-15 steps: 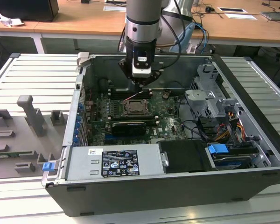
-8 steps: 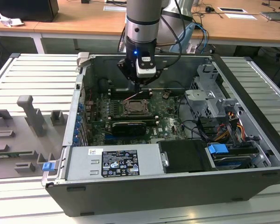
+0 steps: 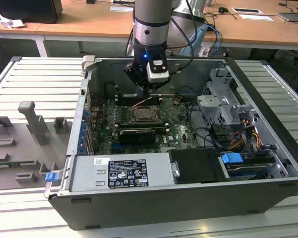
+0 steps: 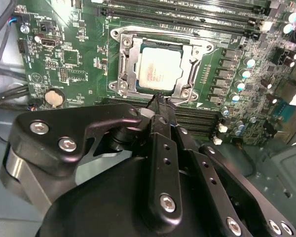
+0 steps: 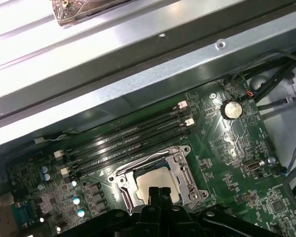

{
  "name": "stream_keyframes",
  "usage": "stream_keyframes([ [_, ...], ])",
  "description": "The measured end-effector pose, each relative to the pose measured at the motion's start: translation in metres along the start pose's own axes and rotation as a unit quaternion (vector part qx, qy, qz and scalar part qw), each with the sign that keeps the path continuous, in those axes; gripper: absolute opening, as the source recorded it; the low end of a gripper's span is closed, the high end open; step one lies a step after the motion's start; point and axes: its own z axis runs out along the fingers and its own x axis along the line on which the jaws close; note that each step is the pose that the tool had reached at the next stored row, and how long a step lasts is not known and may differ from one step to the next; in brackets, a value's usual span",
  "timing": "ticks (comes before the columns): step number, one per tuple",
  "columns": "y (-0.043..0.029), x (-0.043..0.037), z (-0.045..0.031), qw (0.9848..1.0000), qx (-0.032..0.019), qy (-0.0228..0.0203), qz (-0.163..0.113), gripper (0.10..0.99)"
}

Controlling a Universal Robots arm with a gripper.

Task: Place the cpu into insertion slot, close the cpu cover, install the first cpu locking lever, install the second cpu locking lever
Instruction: 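Install the first cpu locking lever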

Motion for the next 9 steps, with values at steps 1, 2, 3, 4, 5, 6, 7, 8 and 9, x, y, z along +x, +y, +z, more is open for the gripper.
stream_keyframes([
  [1, 0.0, 0.0, 0.0, 1.0, 0.0, 0.0002, -0.004, 0.106],
  [2, 0.0, 0.0, 0.0, 1.0, 0.0001, 0.0005, -0.009, 0.106],
  [3, 0.0, 0.0, 0.0, 0.9999, 0.0002, 0.0007, -0.014, 0.106],
  [4, 0.0, 0.0, 0.0, 0.9998, 0.0003, 0.0009, -0.018, 0.106],
  [5, 0.0, 0.0, 0.0, 0.9998, 0.0003, 0.0011, -0.022, 0.106],
  [6, 0.0, 0.0, 0.0, 0.9997, 0.0003, 0.0013, -0.026, 0.106],
  [7, 0.0, 0.0, 0.0, 0.9995, 0.0004, 0.0016, -0.032, 0.106],
  [8, 0.0, 0.0, 0.0, 0.9992, 0.0005, 0.0021, -0.04, 0.106],
  [9, 0.0, 0.0, 0.0, 0.999, 0.0006, 0.0024, -0.046, 0.106],
])
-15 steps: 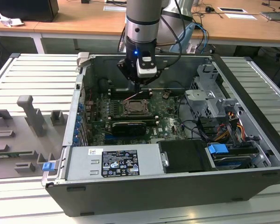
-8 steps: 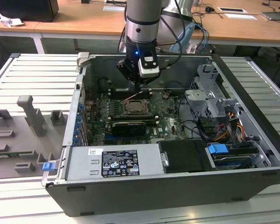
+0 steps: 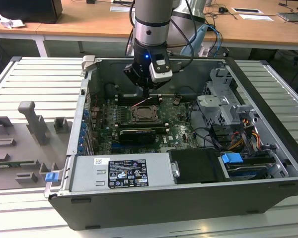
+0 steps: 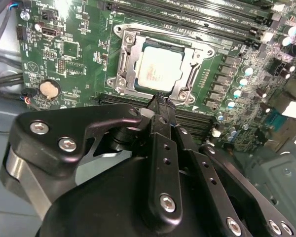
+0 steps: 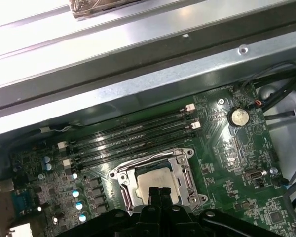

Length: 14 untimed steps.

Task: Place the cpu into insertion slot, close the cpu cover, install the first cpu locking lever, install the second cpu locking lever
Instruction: 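Install the first cpu locking lever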

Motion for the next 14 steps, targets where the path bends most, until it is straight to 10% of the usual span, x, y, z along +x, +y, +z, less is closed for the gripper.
stream_keyframes([
  [10, 0.0, 0.0, 0.0, 0.9968, 0.001, 0.0041, -0.079, 0.106],
  [13, 0.0, 0.0, 0.0, 0.9907, 0.0016, 0.0062, -0.136, 0.106],
  [14, 0.0, 0.0, 0.0, 0.9865, 0.0018, 0.0065, -0.164, 0.106],
])
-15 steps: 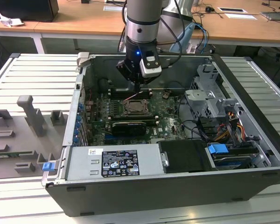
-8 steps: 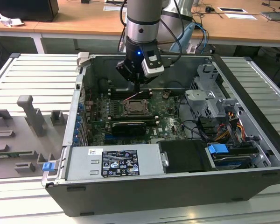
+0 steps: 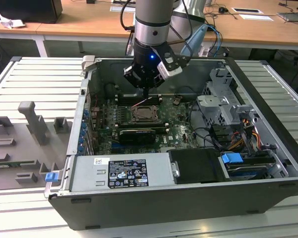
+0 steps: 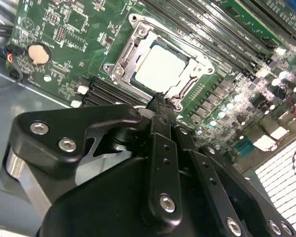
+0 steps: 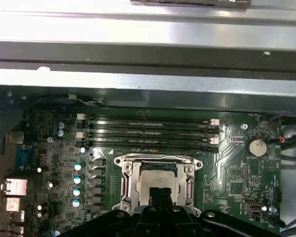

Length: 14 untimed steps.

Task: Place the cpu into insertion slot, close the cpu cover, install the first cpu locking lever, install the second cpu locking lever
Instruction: 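Install the first cpu locking lever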

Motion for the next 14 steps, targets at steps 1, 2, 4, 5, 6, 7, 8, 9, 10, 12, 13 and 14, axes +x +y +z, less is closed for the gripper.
stream_keyframes([
  [1, 0.0, 0.0, 0.0, 0.9999, 0.0001, 0.0005, -0.012, 0.106],
  [2, 0.0, 0.0, 0.0, 0.9997, 0.0002, 0.0011, -0.024, 0.106],
  [4, 0.0, 0.0, 0.0, 0.9991, 0.0004, 0.0021, -0.042, 0.106],
  [5, 0.0, 0.0, 0.0, 0.999, 0.0004, 0.0022, -0.045, 0.106],
  [6, 0.0, 0.0, 0.0, 0.9987, 0.0004, 0.0025, -0.051, 0.106],
  [7, 0.0, 0.0, 0.0, 0.9985, 0.0005, 0.0027, -0.055, 0.106],
  [8, 0.0, 0.0, 0.0, 0.9982, 0.0005, 0.003, -0.061, 0.106],
  [9, 0.0, 0.0, 0.0, 0.9979, 0.0005, 0.0032, -0.064, 0.106],
  [10, 0.0, 0.0, 0.0, 0.9975, 0.0006, 0.0036, -0.071, 0.106],
  [12, 0.0, 0.0, 0.0, 0.9969, 0.0007, 0.004, -0.079, 0.106],
  [13, 0.0, 0.0, 0.0, 0.9965, 0.0007, 0.0042, -0.083, 0.106],
  [14, 0.0, 0.0, 0.0, 0.9962, 0.0008, 0.0044, -0.087, 0.106],
])
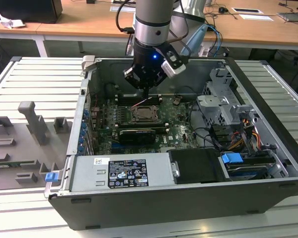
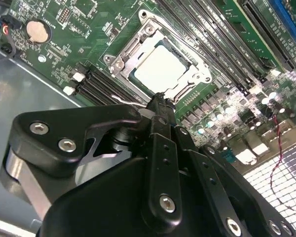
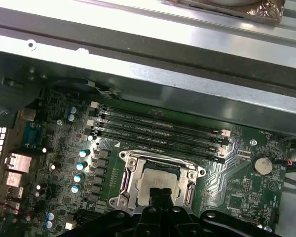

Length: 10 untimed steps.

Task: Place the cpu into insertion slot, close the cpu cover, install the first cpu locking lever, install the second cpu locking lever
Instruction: 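Install the first cpu locking lever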

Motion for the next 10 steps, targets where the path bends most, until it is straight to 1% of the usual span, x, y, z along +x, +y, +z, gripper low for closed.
stream_keyframes([
  [1, 0.0, 0.0, 0.0, 1.0, 0.0001, 0.0003, -0.006, 0.106],
  [3, 0.0, 0.0, 0.0, 0.9995, 0.0004, 0.001, -0.031, 0.106],
  [5, 0.0, 0.0, 0.0, 0.9991, 0.0006, 0.0013, -0.042, 0.106],
  [10, 0.0, 0.0, 0.0001, 0.9974, 0.0009, 0.0026, -0.073, 0.106],
])
